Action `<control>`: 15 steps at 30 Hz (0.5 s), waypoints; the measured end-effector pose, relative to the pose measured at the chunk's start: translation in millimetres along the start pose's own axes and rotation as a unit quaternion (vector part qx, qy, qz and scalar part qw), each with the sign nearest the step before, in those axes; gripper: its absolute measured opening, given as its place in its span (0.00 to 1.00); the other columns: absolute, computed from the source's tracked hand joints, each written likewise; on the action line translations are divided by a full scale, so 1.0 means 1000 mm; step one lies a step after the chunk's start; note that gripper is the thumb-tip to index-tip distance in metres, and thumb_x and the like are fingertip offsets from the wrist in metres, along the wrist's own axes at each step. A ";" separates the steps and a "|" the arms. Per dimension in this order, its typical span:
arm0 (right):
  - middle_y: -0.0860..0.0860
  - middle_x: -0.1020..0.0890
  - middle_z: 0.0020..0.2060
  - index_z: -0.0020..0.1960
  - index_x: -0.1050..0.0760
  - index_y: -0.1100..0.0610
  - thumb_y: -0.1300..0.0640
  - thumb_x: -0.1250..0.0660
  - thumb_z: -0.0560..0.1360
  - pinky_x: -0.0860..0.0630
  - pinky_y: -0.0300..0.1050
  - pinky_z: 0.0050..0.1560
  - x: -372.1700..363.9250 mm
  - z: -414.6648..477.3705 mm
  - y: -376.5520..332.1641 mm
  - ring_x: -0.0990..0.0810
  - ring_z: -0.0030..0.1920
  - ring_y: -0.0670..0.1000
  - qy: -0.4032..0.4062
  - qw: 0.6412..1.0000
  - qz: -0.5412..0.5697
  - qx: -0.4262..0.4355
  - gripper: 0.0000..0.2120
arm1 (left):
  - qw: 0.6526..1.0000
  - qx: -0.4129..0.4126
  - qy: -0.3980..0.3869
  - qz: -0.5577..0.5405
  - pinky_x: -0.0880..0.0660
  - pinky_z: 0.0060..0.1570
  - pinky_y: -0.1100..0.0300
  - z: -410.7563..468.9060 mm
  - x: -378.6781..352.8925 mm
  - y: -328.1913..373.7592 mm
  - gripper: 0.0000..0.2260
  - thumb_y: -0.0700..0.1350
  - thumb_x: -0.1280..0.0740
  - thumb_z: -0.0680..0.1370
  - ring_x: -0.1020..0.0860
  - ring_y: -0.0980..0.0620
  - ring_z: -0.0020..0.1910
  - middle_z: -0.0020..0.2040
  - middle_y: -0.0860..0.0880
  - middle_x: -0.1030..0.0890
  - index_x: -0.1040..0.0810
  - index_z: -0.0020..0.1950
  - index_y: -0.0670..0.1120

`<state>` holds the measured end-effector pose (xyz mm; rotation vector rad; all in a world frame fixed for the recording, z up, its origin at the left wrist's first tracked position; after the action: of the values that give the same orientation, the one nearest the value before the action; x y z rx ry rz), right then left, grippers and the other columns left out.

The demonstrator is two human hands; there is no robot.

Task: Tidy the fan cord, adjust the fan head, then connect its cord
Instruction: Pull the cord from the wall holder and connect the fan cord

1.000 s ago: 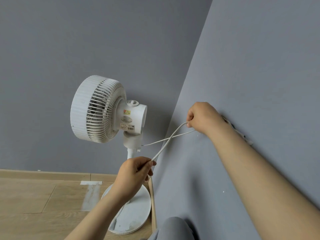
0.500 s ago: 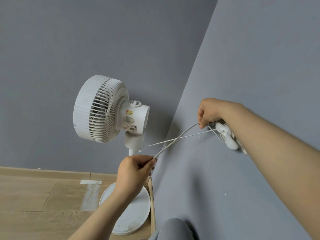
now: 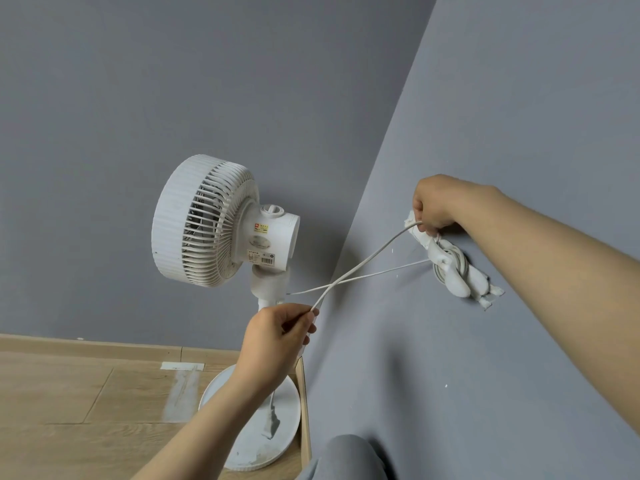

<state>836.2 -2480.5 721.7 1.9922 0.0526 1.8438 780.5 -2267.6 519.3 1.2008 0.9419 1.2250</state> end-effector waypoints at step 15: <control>0.55 0.21 0.30 0.34 0.20 0.53 0.66 0.32 0.69 0.29 0.40 0.36 0.010 -0.068 0.033 0.27 0.26 0.50 0.076 0.963 0.253 -0.053 0.10 | 0.999 -0.020 0.022 0.012 0.24 0.31 0.69 -0.011 0.012 0.017 0.07 0.39 0.34 0.78 0.21 0.57 0.29 0.36 0.49 0.17 0.17 0.46 0.48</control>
<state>763.7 -2488.0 744.2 1.9032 -0.5485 2.2487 768.2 -2254.7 534.8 1.1604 0.9333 1.2887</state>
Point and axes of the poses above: each hand's wrist, its own z-axis towards the middle knuckle, its own x-axis out of the back of the hand, y = z × x, the point moved 7 cm from there along z, towards the middle knuckle
